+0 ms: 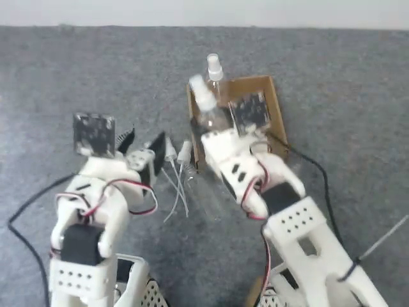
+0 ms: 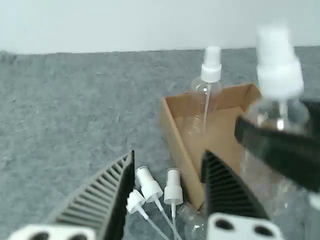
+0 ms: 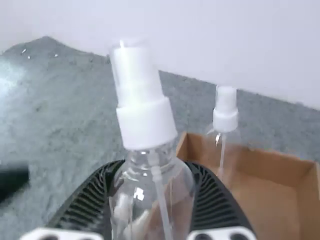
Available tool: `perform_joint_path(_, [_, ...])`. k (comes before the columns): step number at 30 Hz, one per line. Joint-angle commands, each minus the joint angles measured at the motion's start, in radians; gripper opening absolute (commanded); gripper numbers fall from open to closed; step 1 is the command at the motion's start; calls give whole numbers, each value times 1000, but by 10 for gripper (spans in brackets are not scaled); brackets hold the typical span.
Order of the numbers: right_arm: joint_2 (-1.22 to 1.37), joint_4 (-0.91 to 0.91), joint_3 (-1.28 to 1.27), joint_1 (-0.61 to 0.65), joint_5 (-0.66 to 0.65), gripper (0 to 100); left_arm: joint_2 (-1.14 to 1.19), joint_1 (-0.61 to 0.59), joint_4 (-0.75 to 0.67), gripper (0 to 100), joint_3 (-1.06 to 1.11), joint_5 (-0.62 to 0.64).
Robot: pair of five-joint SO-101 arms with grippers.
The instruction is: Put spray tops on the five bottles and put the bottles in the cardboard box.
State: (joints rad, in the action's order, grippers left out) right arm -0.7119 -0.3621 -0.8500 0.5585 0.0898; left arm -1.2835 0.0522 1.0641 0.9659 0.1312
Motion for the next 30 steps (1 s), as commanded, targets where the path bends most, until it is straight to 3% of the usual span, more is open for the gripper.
perform_joint_path(1, [113, -33, 218, -10, 15, 6, -135, 110, -81, 266, 130, -41])
perform_joint_path(4, [206, -113, 353, 19, 18, 6, -167, 176, -83, 269, 170, -55])
perform_joint_path(10, [229, -289, 500, 68, 81, 6, -132, 183, -163, 269, 206, -71])
perform_joint_path(19, [48, -493, 463, 88, 81, 6, 2, 181, -249, 269, 214, -72])
perform_joint_path(26, [-41, -489, 388, 15, 49, 6, 5, 181, -244, 269, 216, -72])
perform_joint_path(30, [-41, -446, 390, -116, -40, 6, 5, 181, -241, 265, 220, -72])
